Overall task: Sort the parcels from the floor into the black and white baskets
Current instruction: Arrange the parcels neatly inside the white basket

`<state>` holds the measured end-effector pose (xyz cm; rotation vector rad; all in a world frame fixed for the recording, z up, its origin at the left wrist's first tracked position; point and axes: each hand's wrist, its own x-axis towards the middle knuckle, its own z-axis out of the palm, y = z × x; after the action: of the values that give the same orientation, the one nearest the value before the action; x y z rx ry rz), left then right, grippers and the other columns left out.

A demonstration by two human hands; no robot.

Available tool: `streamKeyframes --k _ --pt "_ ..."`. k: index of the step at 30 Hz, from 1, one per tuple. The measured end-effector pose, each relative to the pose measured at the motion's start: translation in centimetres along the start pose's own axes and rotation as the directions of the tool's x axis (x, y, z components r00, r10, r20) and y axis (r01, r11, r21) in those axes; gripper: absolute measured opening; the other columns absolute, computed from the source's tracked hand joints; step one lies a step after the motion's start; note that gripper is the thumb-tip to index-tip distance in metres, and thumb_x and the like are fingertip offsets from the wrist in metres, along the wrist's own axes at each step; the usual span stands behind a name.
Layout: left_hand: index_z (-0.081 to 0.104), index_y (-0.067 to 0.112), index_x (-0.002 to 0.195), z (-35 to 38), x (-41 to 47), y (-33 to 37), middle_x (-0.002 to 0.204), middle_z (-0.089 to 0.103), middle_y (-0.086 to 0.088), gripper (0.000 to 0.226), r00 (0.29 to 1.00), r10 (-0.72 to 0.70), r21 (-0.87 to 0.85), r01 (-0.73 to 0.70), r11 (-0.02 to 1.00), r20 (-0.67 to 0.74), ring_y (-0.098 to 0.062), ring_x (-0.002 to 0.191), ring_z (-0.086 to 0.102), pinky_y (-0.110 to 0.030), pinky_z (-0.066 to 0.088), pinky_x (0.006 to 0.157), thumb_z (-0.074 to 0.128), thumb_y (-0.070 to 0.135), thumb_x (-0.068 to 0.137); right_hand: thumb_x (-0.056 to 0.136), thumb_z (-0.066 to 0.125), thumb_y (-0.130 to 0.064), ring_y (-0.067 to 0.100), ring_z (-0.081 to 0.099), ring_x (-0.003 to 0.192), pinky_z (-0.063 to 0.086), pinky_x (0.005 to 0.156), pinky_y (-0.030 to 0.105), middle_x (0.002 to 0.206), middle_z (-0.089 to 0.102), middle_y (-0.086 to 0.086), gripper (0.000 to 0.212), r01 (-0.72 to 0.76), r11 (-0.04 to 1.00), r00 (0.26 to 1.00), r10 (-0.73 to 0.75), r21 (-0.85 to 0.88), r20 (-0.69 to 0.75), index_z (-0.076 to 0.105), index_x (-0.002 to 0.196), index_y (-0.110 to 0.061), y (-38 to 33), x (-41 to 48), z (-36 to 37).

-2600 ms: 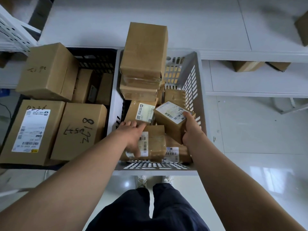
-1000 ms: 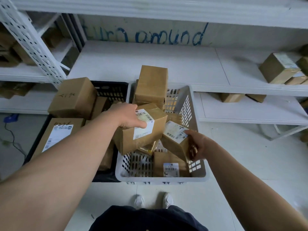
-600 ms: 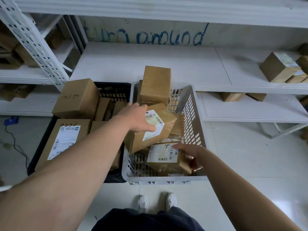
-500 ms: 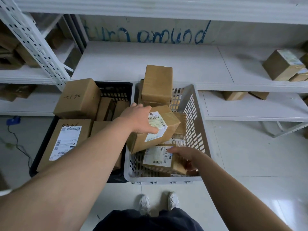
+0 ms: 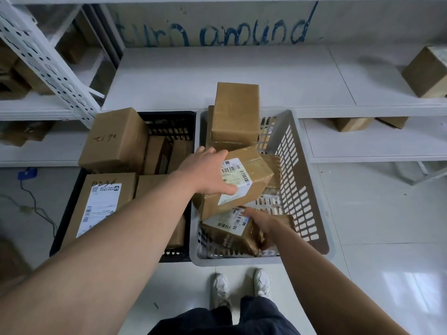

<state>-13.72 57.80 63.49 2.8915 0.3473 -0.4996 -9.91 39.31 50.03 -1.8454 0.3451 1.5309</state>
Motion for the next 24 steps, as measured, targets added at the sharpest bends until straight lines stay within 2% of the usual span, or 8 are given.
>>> streamKeyframes --k 3,6,10,13,14,16,19,24 --pt "0.03 0.021 0.145 0.0 0.3 -0.3 0.139 0.044 -0.004 0.099 1.0 0.019 0.003 -0.018 1.0 -0.006 -0.025 0.126 0.038 -0.037 0.04 0.098 0.064 0.067 0.064 0.079 0.063 -0.049 0.029 0.062 0.097 0.053 0.079 0.037 0.111 0.063 0.014 0.053 0.007 1.0 1.0 -0.007 0.02 0.01 0.052 0.115 -0.012 0.2 0.5 -0.9" --pt "0.03 0.021 0.145 0.1 0.6 -0.3 0.14 0.043 -0.004 0.1 0.999 0.032 0.001 -0.032 0.999 -0.002 -0.026 0.127 0.037 -0.037 0.039 0.098 0.064 0.068 0.064 0.063 0.08 -0.029 0.022 0.071 0.082 0.055 0.063 0.025 0.101 0.071 0.013 0.068 0.156 0.988 0.985 -0.155 0.013 -0.076 0.055 0.119 0.001 0.1 1.6 -2.1" --pt "0.033 0.02 0.143 0.1 0.7 -0.3 0.139 0.045 -0.005 0.096 1.0 0.029 -0.016 -0.029 0.999 0.001 -0.026 0.125 0.038 -0.037 0.039 0.098 0.065 0.067 0.065 0.075 0.078 -0.03 0.011 0.061 0.053 0.046 0.045 0.018 0.077 0.068 0.006 0.043 0.173 0.985 0.984 -0.173 0.001 -0.038 0.06 0.102 -0.001 0.1 1.5 -1.6" --pt "0.033 0.02 0.143 0.1 0.9 -0.3 0.14 0.044 -0.005 0.096 0.999 0.032 -0.011 -0.032 0.999 0.007 -0.026 0.126 0.038 -0.037 0.039 0.099 0.065 0.067 0.065 0.078 0.077 -0.034 0.013 0.061 0.055 0.053 0.06 0.026 0.068 0.065 0.003 0.038 0.118 0.993 0.993 -0.118 0.016 -0.015 0.054 0.092 -0.007 0.6 1.0 -0.4" --pt "0.033 0.02 0.143 0.1 1.0 -0.3 0.14 0.044 -0.005 0.096 0.999 0.033 -0.007 -0.033 0.999 0.008 -0.026 0.127 0.038 -0.037 0.039 0.099 0.065 0.067 0.065 0.072 0.082 -0.036 0.018 0.066 0.069 0.057 0.073 0.032 0.081 0.068 0.006 0.051 0.118 0.993 0.992 -0.117 0.009 -0.048 0.051 0.099 -0.005 0.8 1.2 -0.2" --pt "0.033 0.021 0.143 0.1 1.2 -0.1 0.14 0.044 -0.005 0.096 0.999 0.036 0.0 -0.036 0.999 0.011 -0.025 0.127 0.038 -0.037 0.04 0.099 0.065 0.067 0.065 0.042 0.09 -0.055 0.027 0.064 0.1 0.053 0.092 0.042 0.111 0.064 0.01 0.108 0.105 0.991 0.982 -0.117 -0.085 -0.149 0.038 0.123 -0.007 1.7 3.3 -0.5" --pt "0.033 0.022 0.143 0.1 1.3 0.0 0.138 0.045 -0.004 0.096 0.999 0.039 0.009 -0.039 0.999 0.015 -0.025 0.125 0.038 -0.037 0.041 0.098 0.064 0.067 0.065 0.005 0.076 -0.078 0.027 0.059 0.106 0.052 0.092 0.044 0.117 0.059 0.006 0.151 0.015 0.977 0.952 -0.079 -0.213 -0.296 0.03 0.136 -0.019 3.2 7.6 -0.9" --pt "0.031 0.022 0.145 0.0 1.2 0.1 0.137 0.045 -0.003 0.098 0.999 0.037 0.014 -0.037 0.999 0.019 -0.024 0.124 0.039 -0.037 0.041 0.097 0.064 0.067 0.064 0.049 0.069 -0.076 0.031 0.047 0.12 0.045 0.1 0.043 0.131 0.047 0.014 0.123 -0.025 0.918 0.915 -0.138 -0.395 -0.379 0.023 0.143 -0.012 0.5 0.6 1.2"
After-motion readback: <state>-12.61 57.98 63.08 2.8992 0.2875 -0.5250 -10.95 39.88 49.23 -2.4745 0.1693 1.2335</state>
